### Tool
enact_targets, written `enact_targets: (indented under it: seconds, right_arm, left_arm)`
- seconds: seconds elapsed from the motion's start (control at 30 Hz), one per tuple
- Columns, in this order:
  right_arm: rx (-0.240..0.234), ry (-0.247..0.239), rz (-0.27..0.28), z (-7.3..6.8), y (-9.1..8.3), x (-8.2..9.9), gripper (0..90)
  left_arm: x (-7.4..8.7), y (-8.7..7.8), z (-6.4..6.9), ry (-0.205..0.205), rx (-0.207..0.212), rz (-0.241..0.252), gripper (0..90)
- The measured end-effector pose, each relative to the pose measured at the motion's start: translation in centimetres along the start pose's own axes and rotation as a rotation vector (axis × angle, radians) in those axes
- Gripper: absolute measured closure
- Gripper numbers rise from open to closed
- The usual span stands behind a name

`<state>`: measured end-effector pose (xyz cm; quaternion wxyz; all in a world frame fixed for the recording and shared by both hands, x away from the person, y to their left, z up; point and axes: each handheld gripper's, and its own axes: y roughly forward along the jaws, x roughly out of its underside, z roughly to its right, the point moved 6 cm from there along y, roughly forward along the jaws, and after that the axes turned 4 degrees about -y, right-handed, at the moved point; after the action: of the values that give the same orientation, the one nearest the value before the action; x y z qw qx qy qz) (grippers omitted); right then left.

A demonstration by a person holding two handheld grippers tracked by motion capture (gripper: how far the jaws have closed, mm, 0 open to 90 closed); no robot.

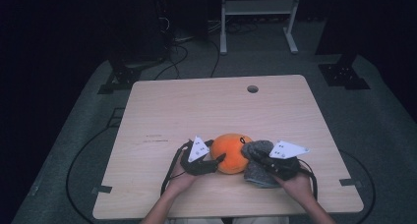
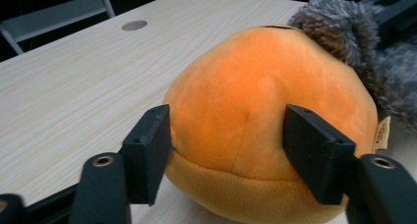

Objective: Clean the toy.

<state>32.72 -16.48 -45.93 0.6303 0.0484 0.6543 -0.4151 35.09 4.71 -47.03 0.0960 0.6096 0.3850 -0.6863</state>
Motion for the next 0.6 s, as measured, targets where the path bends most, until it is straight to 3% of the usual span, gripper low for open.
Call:
enact_targets:
  seconds: [0.07, 0.1, 0.13, 0.2, 0.3, 0.5, 0.6]
  right_arm:
    - [-0.009, 0.016, -0.001, 0.2, 0.0, 0.2, 81.0]
    - [-0.021, 0.026, -0.003, 0.3, 0.1, 0.4, 81.1]
    - [-0.021, 0.026, -0.018, 0.2, 0.2, 0.6, 81.0]
    - [-0.025, 0.026, -0.019, 0.2, 0.2, 0.6, 81.0]
    - [-0.03, 0.036, -0.026, 0.2, 0.2, 0.7, 81.0]
    - [0.018, 0.068, -0.065, 1.2, 0.1, 1.1, 81.1]
    - [-0.063, 0.013, 0.034, -1.0, -0.5, -0.8, 81.0]
  left_arm:
    - [-0.2, -0.2, 0.0, -0.001, 0.001, 0.017, 26.0]
    - [-0.4, -0.3, 0.1, 0.003, -0.004, 0.031, 26.0]
    - [-0.4, -0.4, 0.0, -0.014, -0.005, 0.027, 19.0]
    - [-0.1, -0.2, 0.2, -0.023, 0.011, 0.001, 20.0]
    - [0.0, 0.0, 0.2, -0.025, 0.011, 0.0, 25.1]
    - [0.0, 0.1, 0.3, -0.02, -0.002, -0.01, 26.6]
    - [0.1, 0.2, 0.3, -0.02, 0.006, -0.011, 27.2]
